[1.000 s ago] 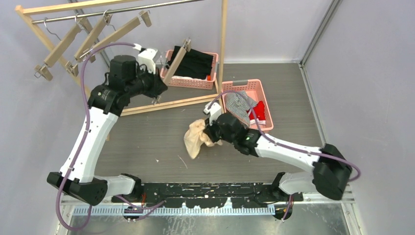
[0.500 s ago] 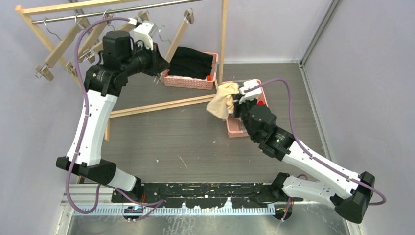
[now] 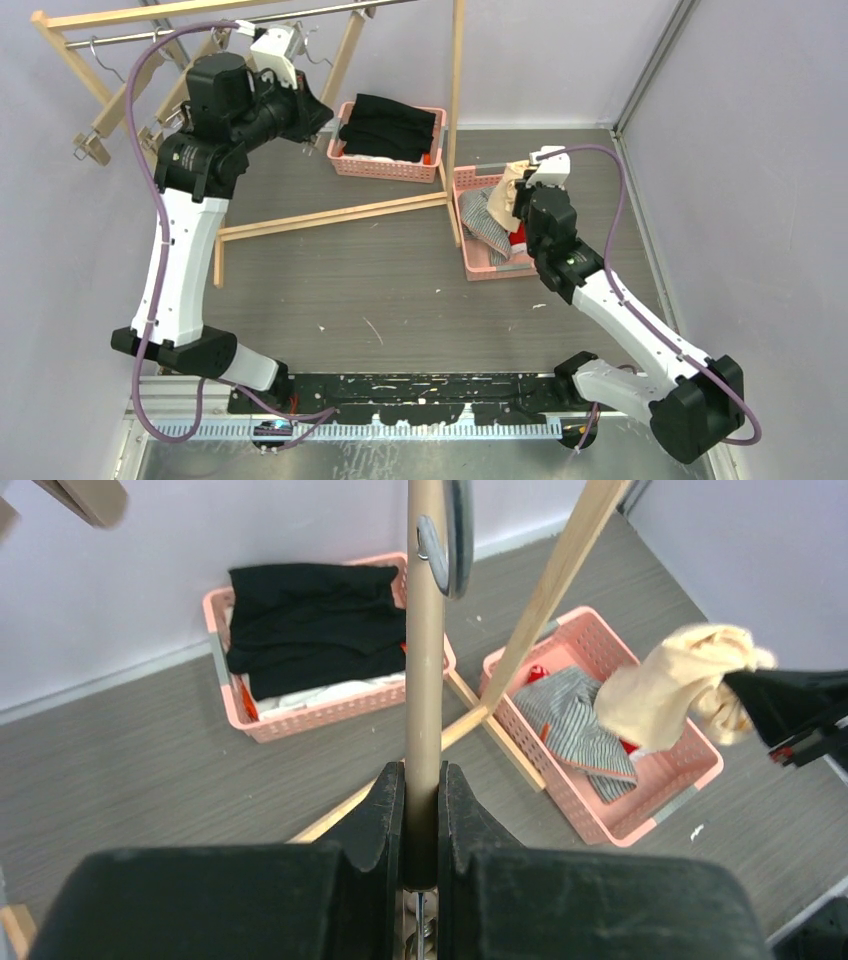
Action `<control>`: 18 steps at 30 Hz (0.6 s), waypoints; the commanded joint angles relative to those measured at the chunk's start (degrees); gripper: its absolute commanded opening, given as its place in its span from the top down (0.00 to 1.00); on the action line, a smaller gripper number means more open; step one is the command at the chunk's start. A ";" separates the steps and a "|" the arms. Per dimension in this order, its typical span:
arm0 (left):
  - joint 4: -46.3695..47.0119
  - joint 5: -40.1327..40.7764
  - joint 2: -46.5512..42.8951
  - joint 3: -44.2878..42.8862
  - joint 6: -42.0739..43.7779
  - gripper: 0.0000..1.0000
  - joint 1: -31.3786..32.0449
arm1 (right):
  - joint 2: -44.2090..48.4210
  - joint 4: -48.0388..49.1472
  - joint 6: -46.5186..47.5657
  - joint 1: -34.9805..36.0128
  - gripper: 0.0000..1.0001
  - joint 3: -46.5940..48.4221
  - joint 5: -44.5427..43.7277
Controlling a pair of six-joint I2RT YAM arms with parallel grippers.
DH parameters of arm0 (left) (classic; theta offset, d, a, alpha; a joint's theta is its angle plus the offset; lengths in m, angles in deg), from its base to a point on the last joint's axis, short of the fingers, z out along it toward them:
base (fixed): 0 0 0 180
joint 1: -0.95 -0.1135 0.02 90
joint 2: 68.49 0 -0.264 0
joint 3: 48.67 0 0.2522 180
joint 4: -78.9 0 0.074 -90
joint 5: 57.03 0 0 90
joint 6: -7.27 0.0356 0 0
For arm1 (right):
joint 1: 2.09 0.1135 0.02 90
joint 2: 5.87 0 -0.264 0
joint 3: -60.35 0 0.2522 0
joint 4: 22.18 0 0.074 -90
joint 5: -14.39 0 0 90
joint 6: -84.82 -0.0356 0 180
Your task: Remove the underwear clipped to the hanger
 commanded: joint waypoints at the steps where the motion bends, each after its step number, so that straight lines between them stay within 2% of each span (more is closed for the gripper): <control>1: 3.95 0.58 1.26 -5.97 0.10 1.00 -1.33 | -1.70 4.81 -1.60 -0.47 0.99 -0.41 3.47; 8: 3.27 -1.86 4.51 -10.72 -1.19 1.00 -4.30 | -4.32 5.48 -3.49 -2.12 0.99 -2.59 4.90; 18: 3.72 -4.89 7.92 -11.27 -2.68 1.00 -7.53 | -4.87 5.62 -4.49 -3.16 0.99 -3.19 7.11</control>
